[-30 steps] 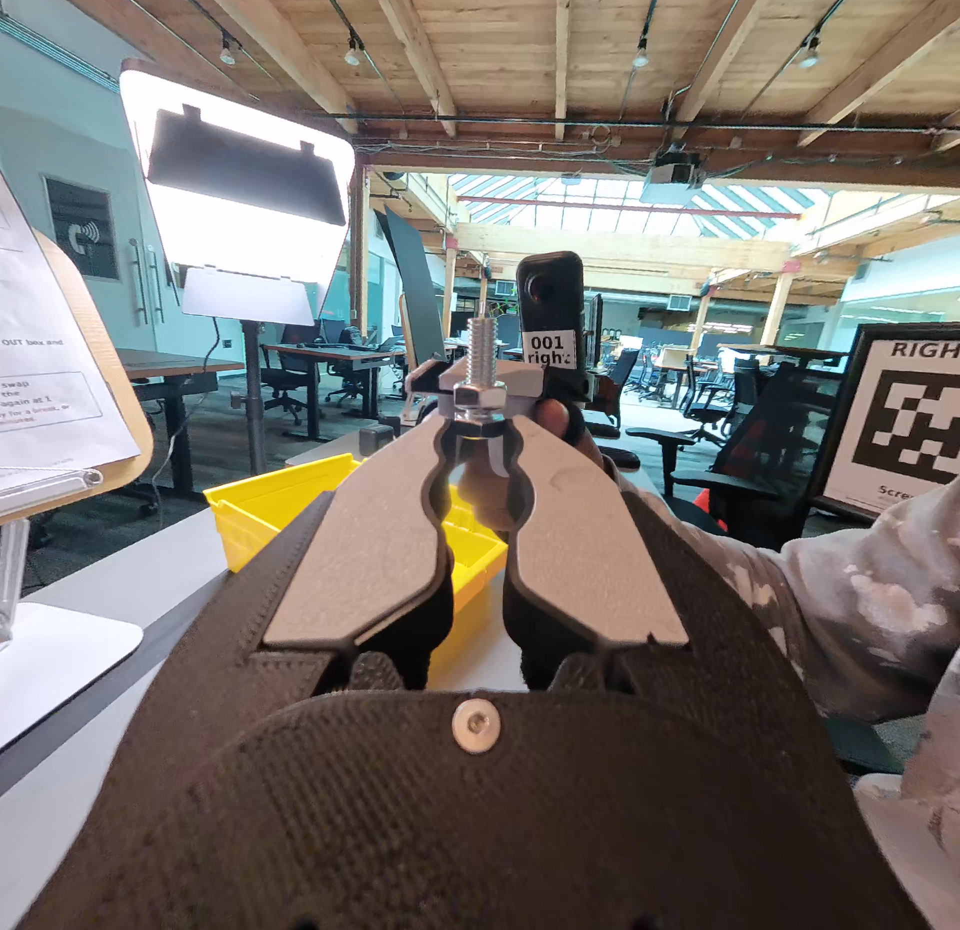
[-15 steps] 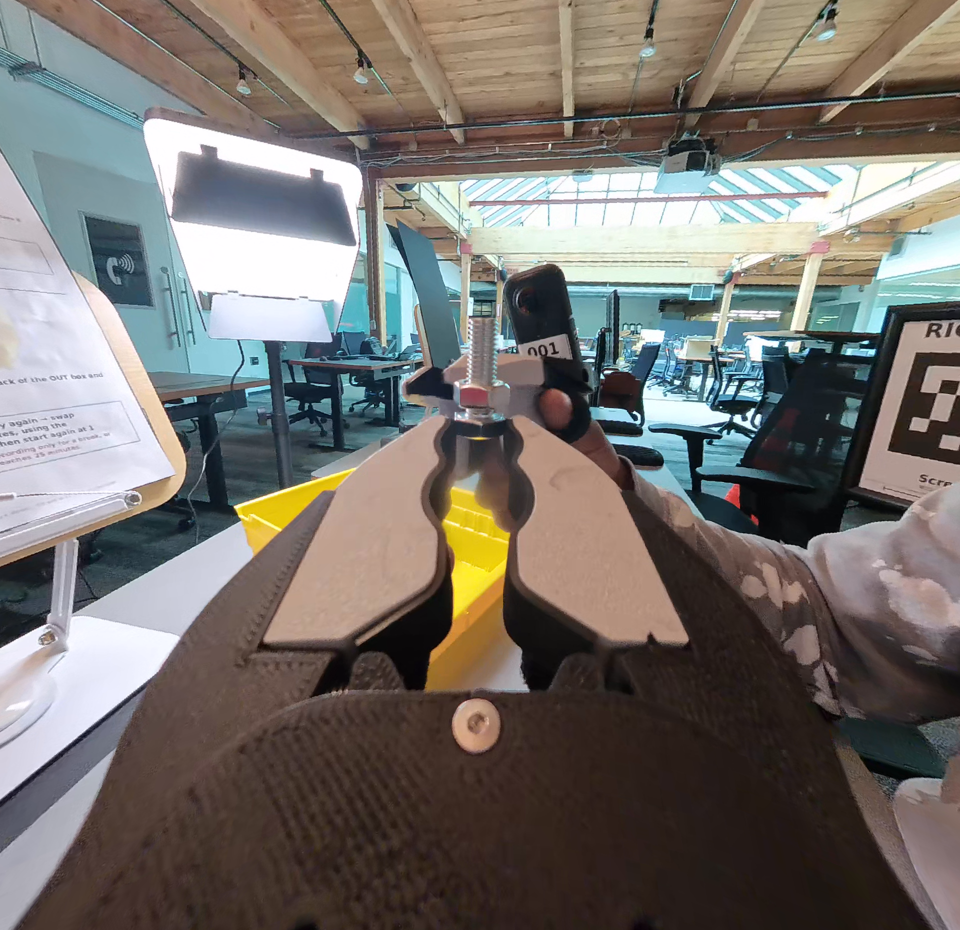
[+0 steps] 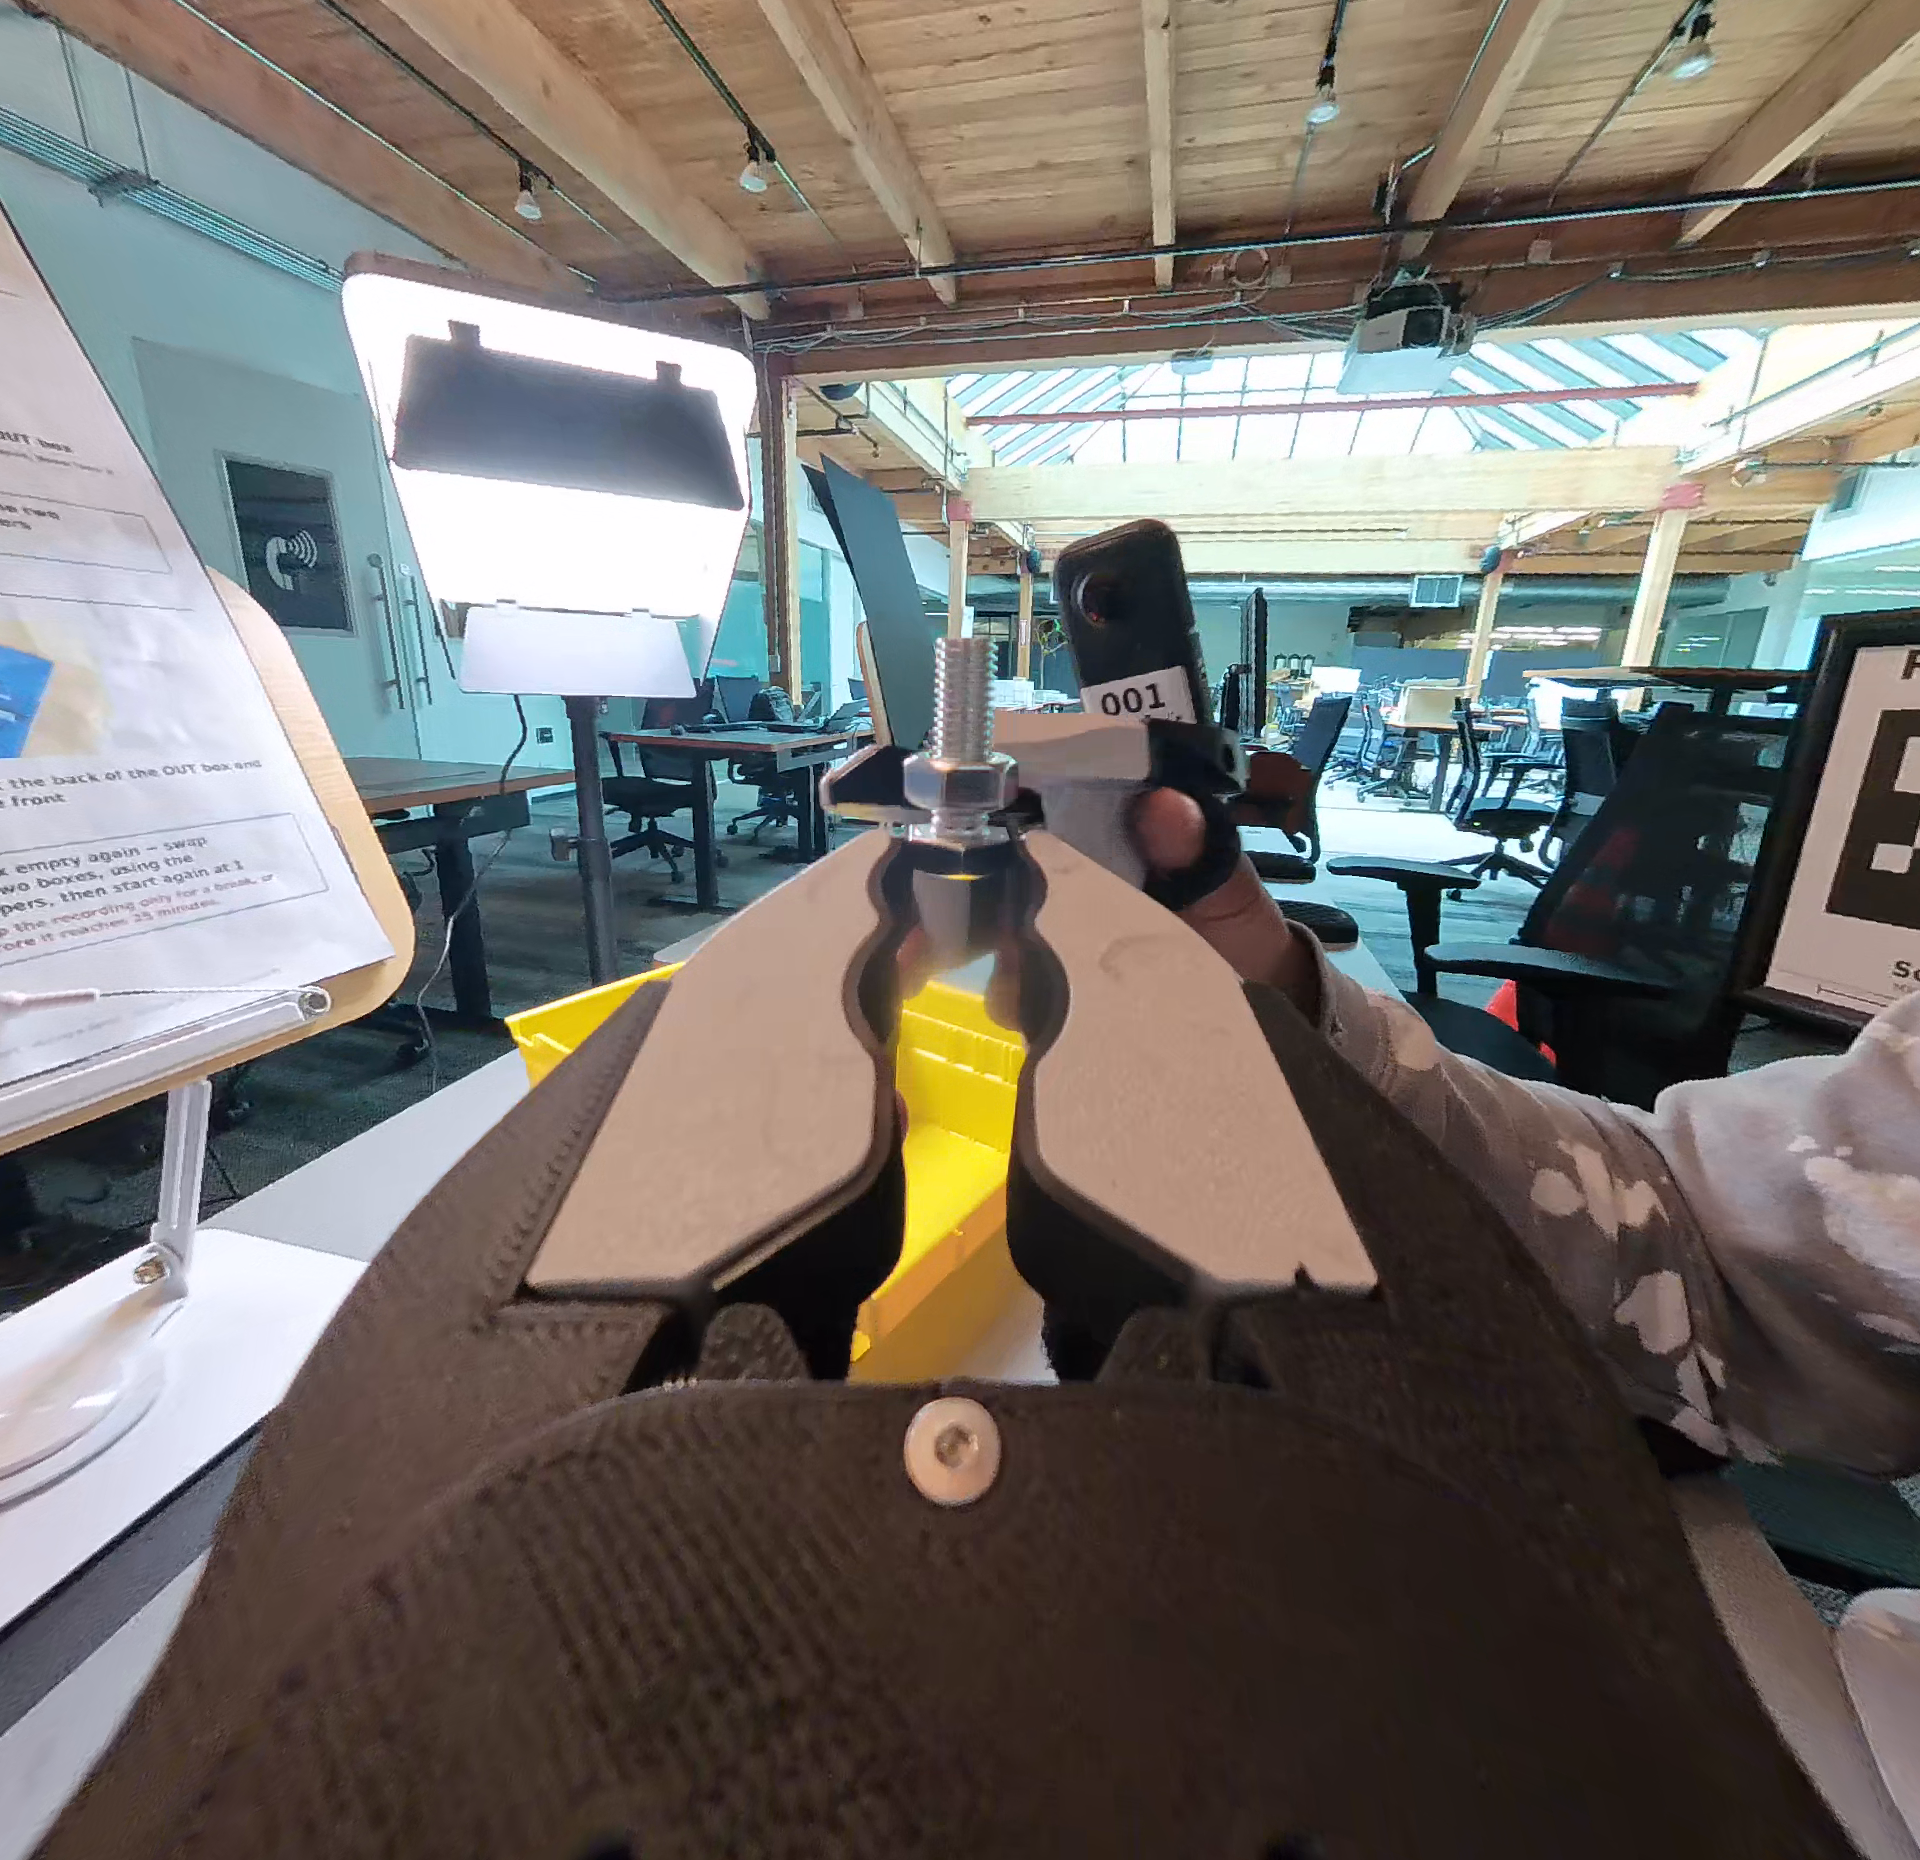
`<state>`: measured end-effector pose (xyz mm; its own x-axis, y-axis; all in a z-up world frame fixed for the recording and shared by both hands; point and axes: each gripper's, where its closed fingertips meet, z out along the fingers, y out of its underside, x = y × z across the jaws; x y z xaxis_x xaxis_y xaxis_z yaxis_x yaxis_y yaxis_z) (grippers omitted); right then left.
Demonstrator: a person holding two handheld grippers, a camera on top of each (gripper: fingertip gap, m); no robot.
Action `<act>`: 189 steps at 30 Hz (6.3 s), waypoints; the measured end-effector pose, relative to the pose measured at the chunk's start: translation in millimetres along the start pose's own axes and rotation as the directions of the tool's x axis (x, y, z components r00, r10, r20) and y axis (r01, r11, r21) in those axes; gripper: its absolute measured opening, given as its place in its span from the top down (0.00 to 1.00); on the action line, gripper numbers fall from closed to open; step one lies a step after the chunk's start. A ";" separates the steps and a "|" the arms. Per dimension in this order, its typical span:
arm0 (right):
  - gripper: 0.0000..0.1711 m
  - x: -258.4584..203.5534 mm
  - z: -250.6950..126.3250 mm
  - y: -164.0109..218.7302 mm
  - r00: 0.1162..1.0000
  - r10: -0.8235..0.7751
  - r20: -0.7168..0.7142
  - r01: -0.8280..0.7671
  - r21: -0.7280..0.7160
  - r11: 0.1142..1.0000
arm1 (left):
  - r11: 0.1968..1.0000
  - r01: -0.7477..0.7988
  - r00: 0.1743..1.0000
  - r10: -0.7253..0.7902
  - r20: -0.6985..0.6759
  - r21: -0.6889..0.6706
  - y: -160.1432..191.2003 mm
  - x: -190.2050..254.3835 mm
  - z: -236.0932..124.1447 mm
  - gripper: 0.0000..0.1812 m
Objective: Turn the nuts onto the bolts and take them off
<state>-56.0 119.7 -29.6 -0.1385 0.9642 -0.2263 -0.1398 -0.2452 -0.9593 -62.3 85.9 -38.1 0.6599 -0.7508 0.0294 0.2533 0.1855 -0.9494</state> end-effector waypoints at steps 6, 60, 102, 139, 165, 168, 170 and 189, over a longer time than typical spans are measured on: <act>0.77 -21.1 17.1 13.9 0.996 -0.084 0.015 0.085 -0.053 0.995 | 1.000 -0.009 1.000 0.009 0.006 -0.025 9.3 1.1 4.3 0.90; 0.90 -1.8 2.9 -1.6 0.987 -0.128 -0.094 0.127 -0.017 0.992 | 0.997 0.078 0.996 -0.078 -0.048 0.008 0.5 5.8 1.5 0.90; 0.74 -26.9 10.3 -1.4 0.985 -0.171 -0.012 0.171 -0.021 0.985 | 0.994 0.104 0.993 -0.105 -0.061 -0.021 5.7 10.4 5.5 0.90; 0.74 -33.1 6.2 -11.0 0.990 -0.141 0.007 0.141 0.029 0.990 | 0.997 0.076 0.995 -0.076 -0.063 -0.010 0.1 13.3 4.2 0.90; 0.73 -40.5 9.1 -11.3 0.989 -0.145 0.024 0.144 0.036 0.989 | 0.998 0.055 0.997 -0.056 -0.049 -0.013 -0.5 15.8 5.7 0.90; 0.76 -32.0 6.7 -12.4 0.991 -0.130 -0.002 0.130 0.041 0.991 | 0.998 0.055 0.997 -0.055 -0.045 -0.010 -1.2 15.7 5.4 0.90; 0.87 -17.4 0.0 -19.4 0.990 -0.119 -0.078 0.125 0.076 0.989 | 0.998 0.056 0.997 -0.057 -0.056 -0.005 -3.4 16.5 4.2 0.90; 0.76 -34.3 2.8 -20.3 0.990 -0.142 -0.013 0.142 0.075 0.987 | 0.999 0.045 0.998 -0.045 -0.049 -0.008 -0.8 16.9 6.1 0.90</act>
<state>-51.2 91.3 -1.9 -0.1042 0.9904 -0.0903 -0.2309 -0.1124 -0.9664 -47.0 76.9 -34.9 0.6124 -0.7885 0.0572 0.2771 0.1463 -0.9497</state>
